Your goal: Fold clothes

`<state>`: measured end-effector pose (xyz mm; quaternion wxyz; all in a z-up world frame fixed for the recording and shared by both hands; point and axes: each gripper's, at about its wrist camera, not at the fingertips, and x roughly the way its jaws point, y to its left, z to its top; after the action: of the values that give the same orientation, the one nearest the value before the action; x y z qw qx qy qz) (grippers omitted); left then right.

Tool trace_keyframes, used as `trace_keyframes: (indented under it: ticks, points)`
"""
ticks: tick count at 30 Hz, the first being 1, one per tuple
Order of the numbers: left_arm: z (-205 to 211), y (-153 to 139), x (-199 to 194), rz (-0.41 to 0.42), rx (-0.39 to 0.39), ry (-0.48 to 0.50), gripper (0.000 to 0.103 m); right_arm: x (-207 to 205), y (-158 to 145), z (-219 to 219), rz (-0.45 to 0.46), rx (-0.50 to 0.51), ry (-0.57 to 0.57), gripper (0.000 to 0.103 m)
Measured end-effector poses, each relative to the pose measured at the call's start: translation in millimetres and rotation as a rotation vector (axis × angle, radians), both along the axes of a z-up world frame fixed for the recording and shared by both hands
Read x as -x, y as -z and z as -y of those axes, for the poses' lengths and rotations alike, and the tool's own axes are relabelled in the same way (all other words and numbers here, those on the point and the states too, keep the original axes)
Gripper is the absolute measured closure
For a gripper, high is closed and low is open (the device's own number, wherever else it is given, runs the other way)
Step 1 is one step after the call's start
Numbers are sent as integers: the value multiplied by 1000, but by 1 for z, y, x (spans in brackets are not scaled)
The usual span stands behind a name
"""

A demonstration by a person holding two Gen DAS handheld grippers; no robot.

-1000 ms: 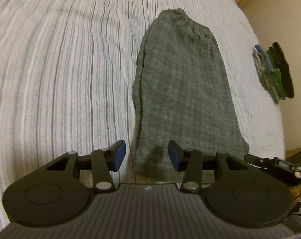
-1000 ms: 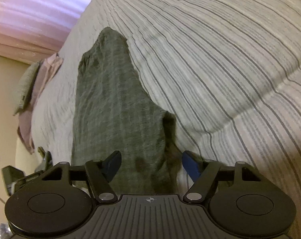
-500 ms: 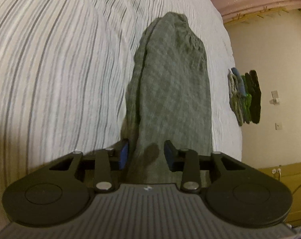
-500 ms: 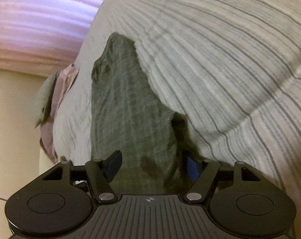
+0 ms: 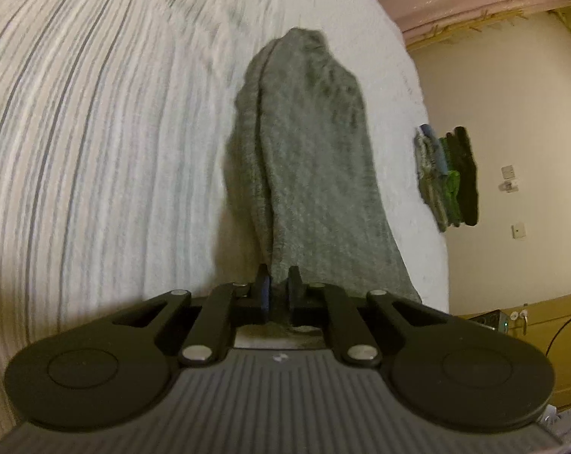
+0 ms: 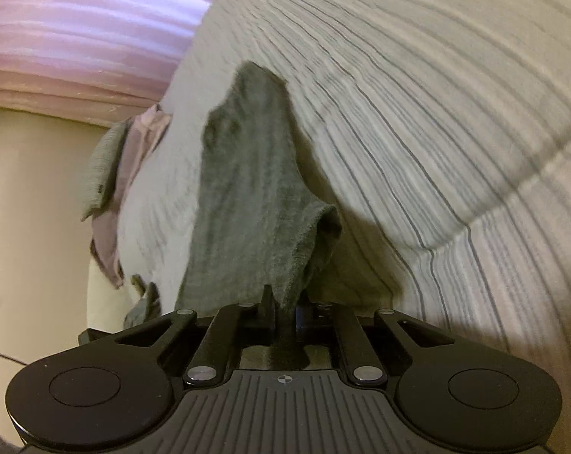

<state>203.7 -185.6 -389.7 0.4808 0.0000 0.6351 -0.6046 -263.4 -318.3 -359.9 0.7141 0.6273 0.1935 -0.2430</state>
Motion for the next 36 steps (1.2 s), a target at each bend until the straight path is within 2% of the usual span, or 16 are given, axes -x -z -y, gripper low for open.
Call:
trace_keyframes:
  ticks: [3,10,15,23,27,31,36]
  points:
    - [-19,-12,13,2,-6,1,98,11,-10,-9,-26,-8,-26,96]
    - [-79,-14,48,-12,-76,-53,98,40,-7,-45,-101,-122,-55,96]
    - [-97,-10,55,-41,-140,-95,98,42,-14,-39,-118,-203,-48,96]
    - [-65,-44,32,-148,-82,-198,98,21,-52,22,-124,-289,12,96]
    - [-35,-53,18,-186,-57,-237,97,4,-61,54,-116,-294,53,96]
    - [-1,-46,4,-188,-72,-251,97,-17,-62,88,-131,-268,80,96]
    - [42,-30,-13,-198,-98,-290,97,-44,-47,130,-167,-218,106,96]
